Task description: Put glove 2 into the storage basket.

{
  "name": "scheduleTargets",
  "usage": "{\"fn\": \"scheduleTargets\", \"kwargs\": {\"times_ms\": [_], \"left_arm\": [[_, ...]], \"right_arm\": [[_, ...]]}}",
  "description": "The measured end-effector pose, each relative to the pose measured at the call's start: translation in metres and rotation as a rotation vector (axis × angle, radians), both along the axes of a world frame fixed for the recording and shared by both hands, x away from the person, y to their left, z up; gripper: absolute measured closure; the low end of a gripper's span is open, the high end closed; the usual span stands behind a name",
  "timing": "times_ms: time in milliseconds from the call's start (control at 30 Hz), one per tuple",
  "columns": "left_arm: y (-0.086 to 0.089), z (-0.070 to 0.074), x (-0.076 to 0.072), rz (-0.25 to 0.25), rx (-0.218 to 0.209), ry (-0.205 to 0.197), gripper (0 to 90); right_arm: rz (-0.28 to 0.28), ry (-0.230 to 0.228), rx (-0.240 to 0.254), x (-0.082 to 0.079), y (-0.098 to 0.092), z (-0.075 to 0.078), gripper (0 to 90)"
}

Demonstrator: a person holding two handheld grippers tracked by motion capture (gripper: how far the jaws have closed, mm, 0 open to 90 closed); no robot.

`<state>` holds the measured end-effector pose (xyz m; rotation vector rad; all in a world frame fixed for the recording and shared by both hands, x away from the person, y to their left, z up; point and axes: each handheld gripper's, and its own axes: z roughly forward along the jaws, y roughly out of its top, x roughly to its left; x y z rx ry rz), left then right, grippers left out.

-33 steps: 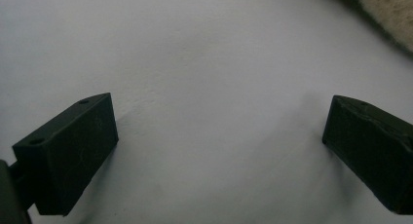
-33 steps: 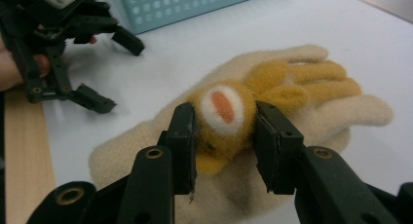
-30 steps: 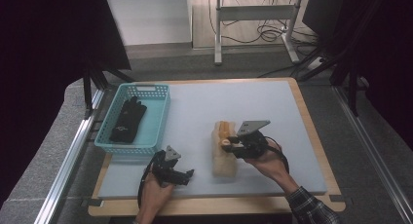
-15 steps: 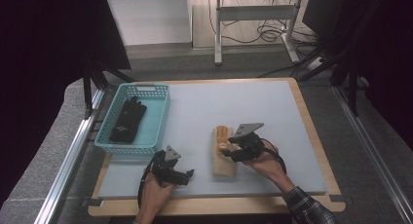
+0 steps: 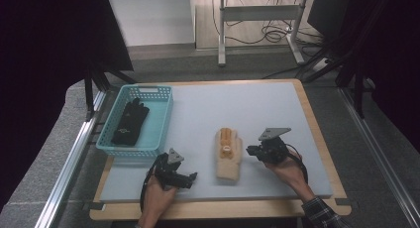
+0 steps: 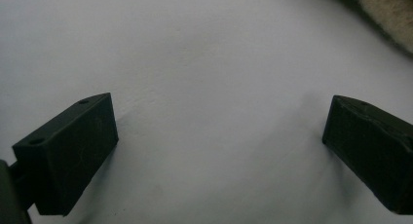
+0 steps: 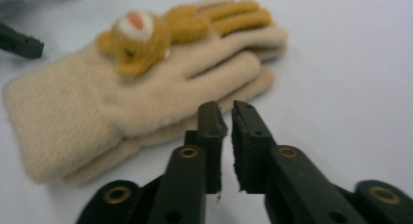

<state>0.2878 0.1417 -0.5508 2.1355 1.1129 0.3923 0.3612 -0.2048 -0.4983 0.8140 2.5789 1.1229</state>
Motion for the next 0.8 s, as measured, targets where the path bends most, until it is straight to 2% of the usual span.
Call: {"fn": "scheduleTargets", "kwargs": {"times_ms": [133, 300, 533, 800], "left_arm": [[0.000, 0.000, 0.000, 0.000, 0.000, 0.000, 0.0], [0.000, 0.000, 0.000, 0.000, 0.000, -0.001, 0.0], [0.000, 0.000, 0.000, 0.001, 0.000, -0.001, 0.0], [0.000, 0.000, 0.000, 0.002, 0.000, 0.000, 0.0]], "right_arm": [[0.019, 0.031, 0.004, -0.008, 0.001, -0.011, 87.3], [0.055, 0.038, -0.009, -0.016, 0.009, -0.020, 87.6], [0.100, 0.023, -0.033, -0.025, 0.024, -0.028, 87.6], [0.123, 0.024, -0.022, -0.027, 0.039, -0.030, 87.5]]}}
